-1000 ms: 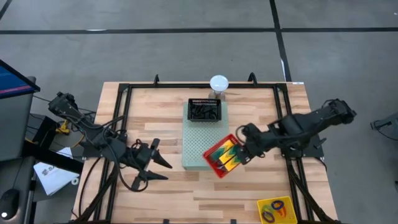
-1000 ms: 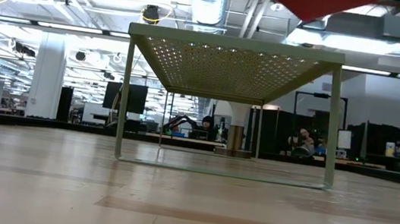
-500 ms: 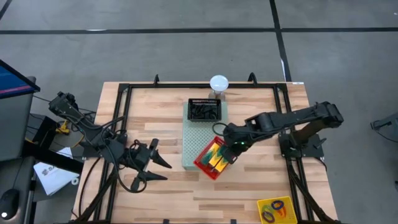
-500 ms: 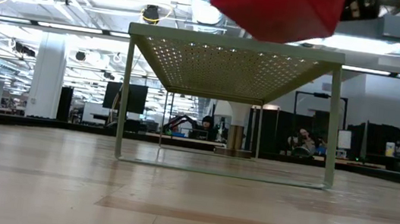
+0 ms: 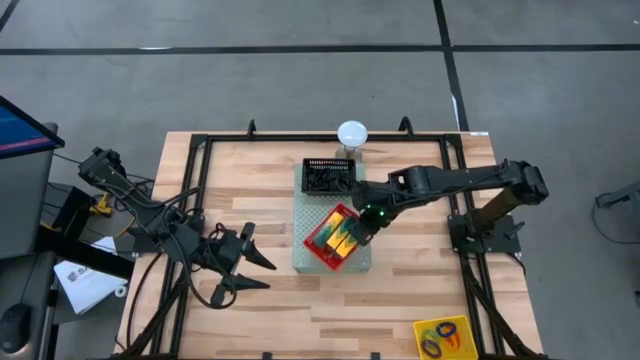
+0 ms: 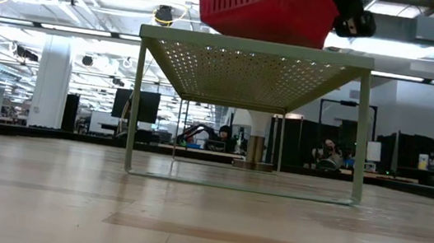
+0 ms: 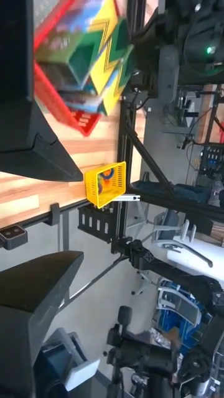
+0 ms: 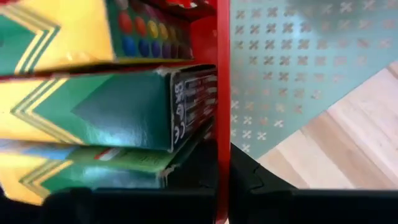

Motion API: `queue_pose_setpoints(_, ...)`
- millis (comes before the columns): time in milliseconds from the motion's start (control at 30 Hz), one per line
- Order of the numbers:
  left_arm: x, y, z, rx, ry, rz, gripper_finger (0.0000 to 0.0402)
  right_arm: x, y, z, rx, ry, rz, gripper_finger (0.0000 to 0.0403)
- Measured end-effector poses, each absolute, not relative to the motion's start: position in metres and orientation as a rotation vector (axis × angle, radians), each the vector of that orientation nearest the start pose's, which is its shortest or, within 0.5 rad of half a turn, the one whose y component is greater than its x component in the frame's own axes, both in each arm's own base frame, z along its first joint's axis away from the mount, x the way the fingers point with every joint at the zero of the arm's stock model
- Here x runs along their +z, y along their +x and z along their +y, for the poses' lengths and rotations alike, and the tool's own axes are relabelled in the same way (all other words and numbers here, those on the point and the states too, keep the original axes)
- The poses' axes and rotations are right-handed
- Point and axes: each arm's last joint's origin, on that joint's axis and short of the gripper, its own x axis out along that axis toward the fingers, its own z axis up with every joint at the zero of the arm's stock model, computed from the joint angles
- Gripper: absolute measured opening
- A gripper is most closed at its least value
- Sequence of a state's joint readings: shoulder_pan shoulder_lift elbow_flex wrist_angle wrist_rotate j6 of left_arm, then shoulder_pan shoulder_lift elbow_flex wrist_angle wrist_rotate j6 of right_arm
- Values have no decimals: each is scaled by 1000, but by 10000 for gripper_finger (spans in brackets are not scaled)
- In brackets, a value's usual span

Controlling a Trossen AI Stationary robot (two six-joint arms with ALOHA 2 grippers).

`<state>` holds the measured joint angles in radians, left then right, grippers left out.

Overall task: Pick & Place Office Desk Supplies
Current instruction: Put the red bin on the shelf

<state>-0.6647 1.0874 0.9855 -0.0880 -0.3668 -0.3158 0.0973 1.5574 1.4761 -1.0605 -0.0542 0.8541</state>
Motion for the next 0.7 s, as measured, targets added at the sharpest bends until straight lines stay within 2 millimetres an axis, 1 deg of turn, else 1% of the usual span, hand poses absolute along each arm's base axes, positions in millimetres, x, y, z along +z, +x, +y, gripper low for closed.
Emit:
queue_pose_setpoints(100, 354, 195, -140, -266, -225, 212, 188, 319, 305, 29, -351, 724, 1130, 0)
queue_pose_setpoints(367, 354, 196, -140, -258, -231, 212, 188, 315, 307, 30, -326, 695, 1155, 0)
queue_pose_setpoints(700, 354, 196, -139, -242, -255, 213, 188, 315, 311, 26, -327, 684, 1122, 0)
